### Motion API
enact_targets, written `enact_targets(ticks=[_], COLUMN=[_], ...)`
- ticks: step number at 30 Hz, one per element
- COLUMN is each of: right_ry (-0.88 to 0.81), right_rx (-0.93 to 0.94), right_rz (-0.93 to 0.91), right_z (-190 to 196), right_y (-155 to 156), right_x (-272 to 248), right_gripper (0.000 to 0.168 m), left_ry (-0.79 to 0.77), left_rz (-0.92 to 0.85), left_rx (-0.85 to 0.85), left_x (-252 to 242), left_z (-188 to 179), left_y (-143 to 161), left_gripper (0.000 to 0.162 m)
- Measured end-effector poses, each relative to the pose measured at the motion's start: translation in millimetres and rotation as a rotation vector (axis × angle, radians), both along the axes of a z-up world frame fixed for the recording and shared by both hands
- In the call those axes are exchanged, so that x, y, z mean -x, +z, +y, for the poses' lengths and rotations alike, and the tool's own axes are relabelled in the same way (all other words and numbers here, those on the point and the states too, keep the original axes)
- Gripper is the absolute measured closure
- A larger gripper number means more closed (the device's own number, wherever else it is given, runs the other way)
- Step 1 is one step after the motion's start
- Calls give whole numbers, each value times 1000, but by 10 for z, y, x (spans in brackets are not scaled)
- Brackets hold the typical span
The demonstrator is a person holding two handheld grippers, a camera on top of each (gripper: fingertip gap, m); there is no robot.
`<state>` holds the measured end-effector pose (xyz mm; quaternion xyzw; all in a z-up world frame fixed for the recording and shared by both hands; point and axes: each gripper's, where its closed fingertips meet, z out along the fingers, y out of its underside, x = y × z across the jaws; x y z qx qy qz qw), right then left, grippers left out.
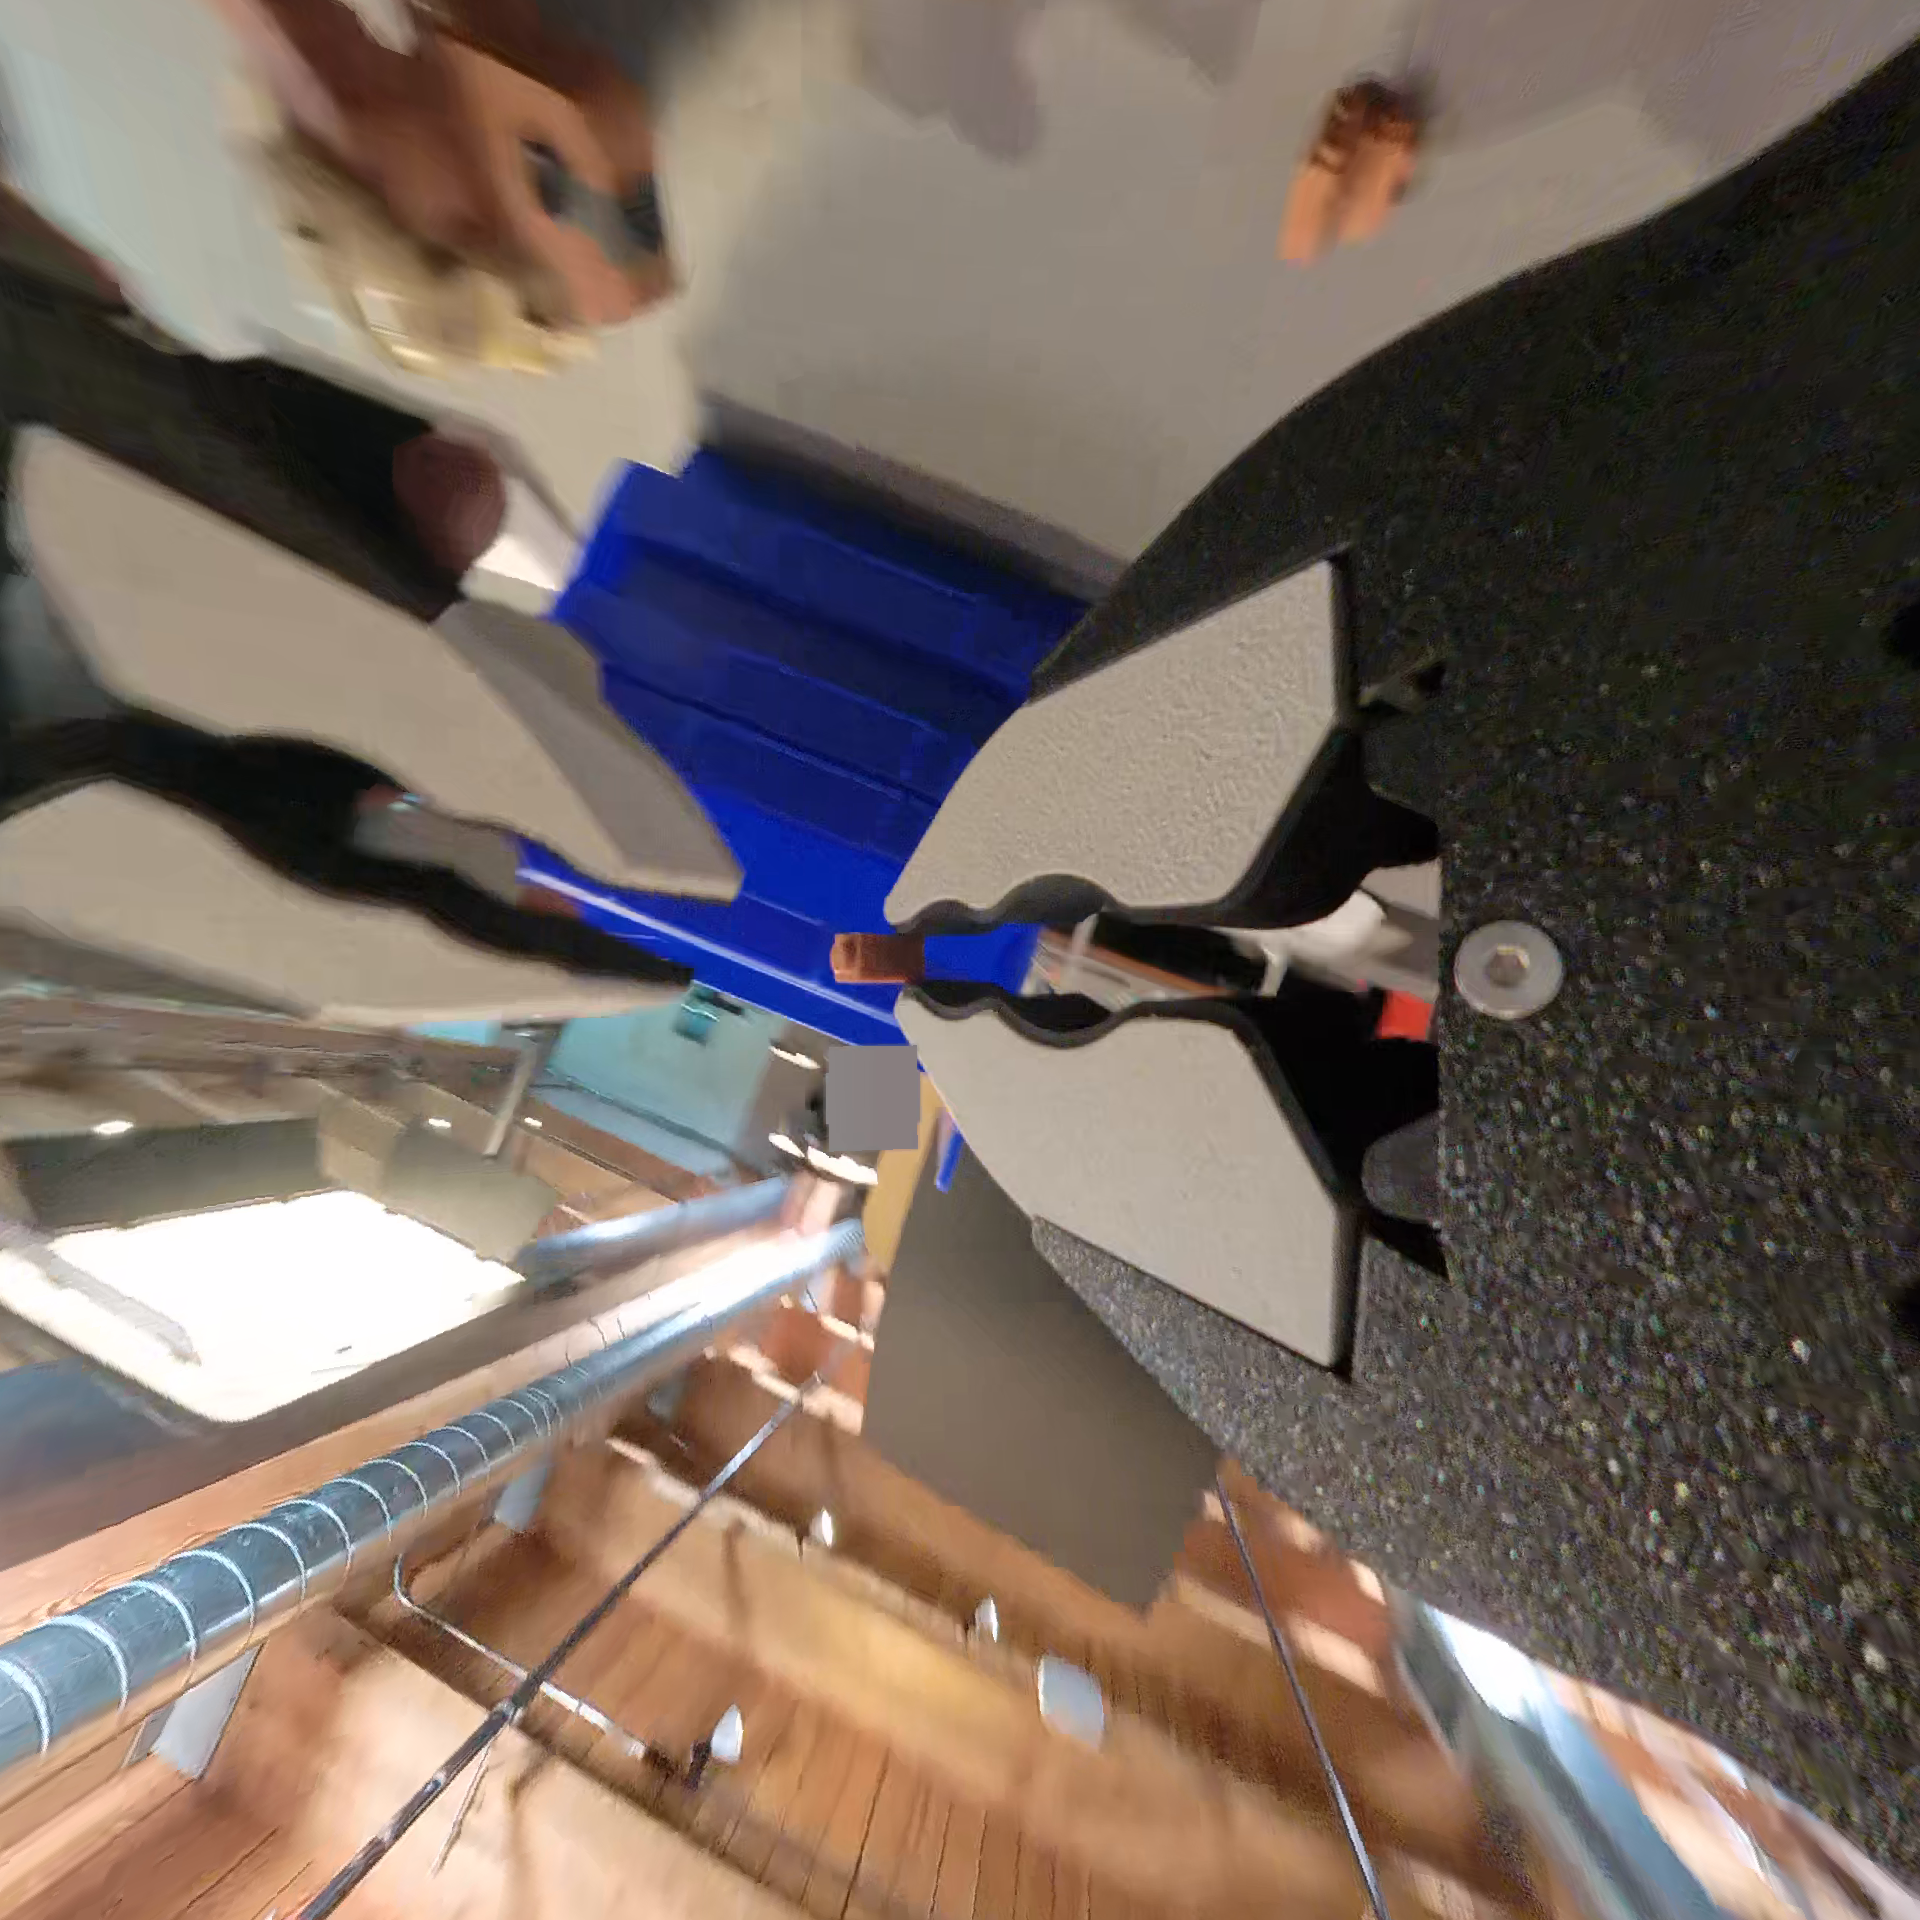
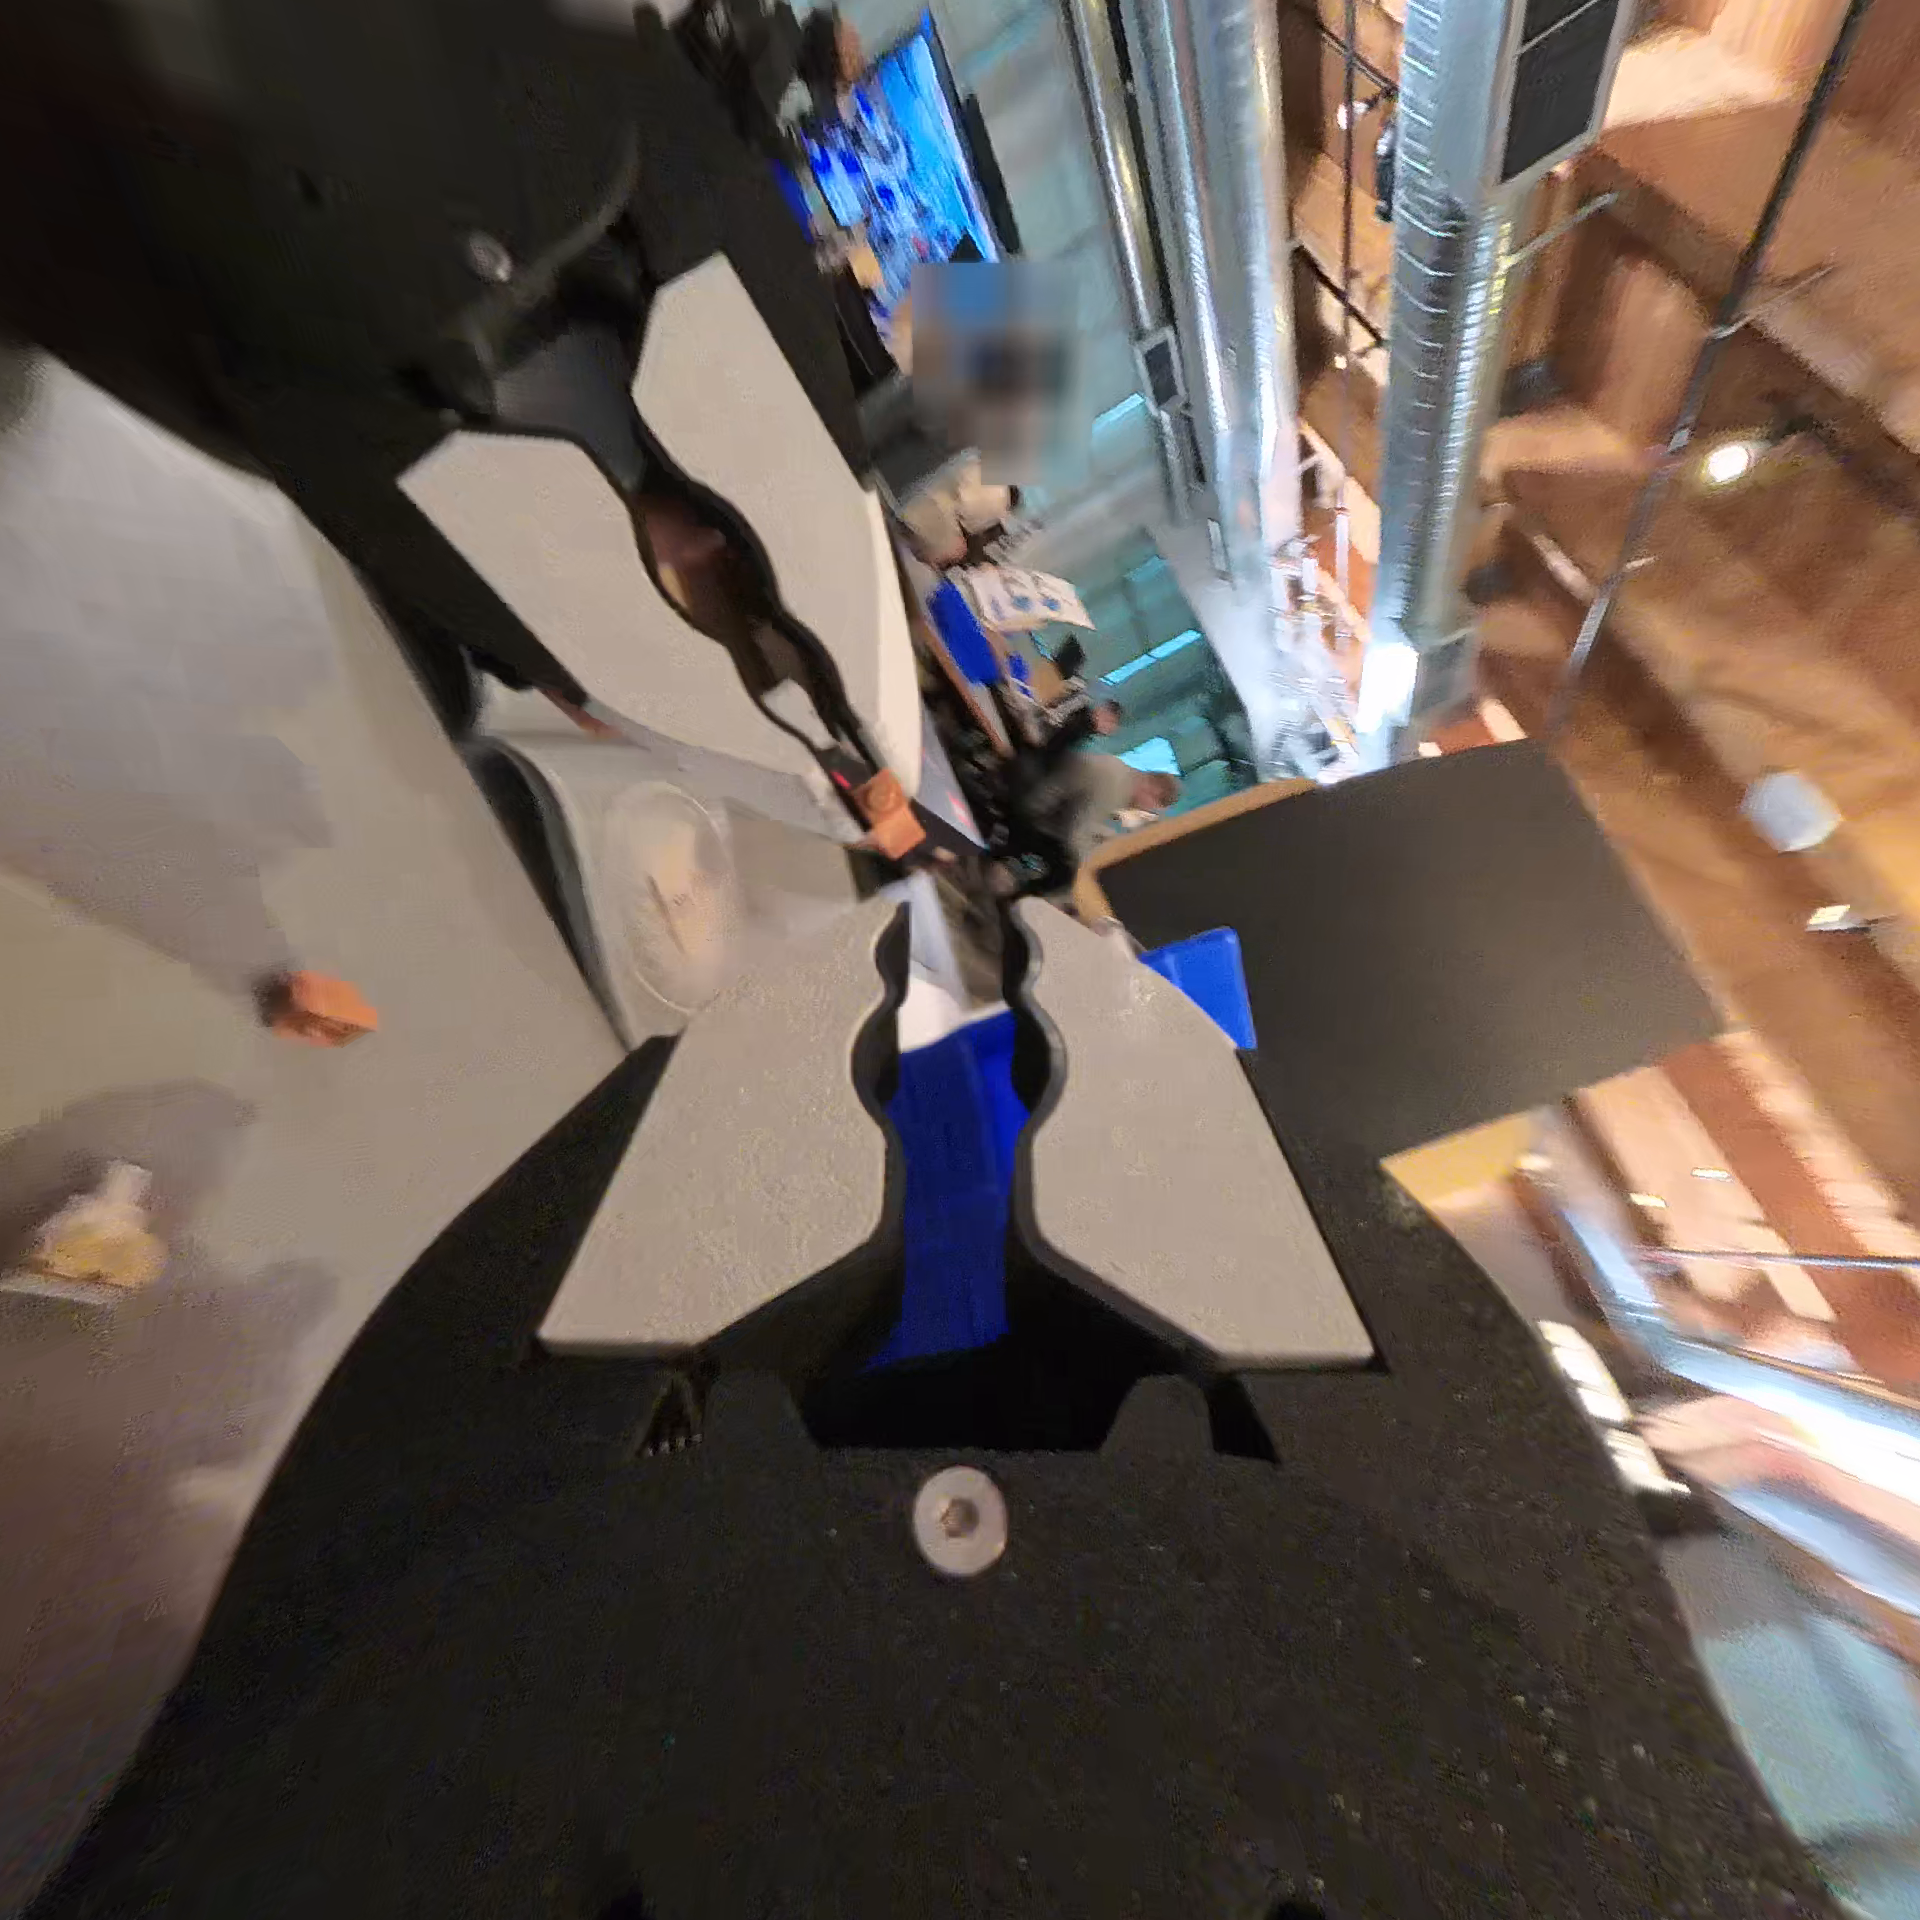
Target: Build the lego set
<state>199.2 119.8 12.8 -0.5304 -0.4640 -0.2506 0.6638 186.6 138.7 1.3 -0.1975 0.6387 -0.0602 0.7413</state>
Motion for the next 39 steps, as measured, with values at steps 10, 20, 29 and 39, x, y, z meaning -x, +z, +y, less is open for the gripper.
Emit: enact_targets(ticks=[10,20,29,39], right_ry=[-218,-259,-258,-250], right_rx=[-122,-153,-189,-183], right_rz=[-385,-520,-475,-378], right_z=[191,219,189,204], right_y=[-234,-312,-234,-211], right_x=[56,76,94,89], right_gripper=[150,159,160,160], left_ry=[190,233,132,66], left_rz=[73,105,81,74], left_rx=[-212,-319,-40,171], left_x=[-98,-104,-88,-91], left_z=[49,27,-1,13], left_y=[-176,-212,-159,-149], left_gripper=[154,155,155,155])
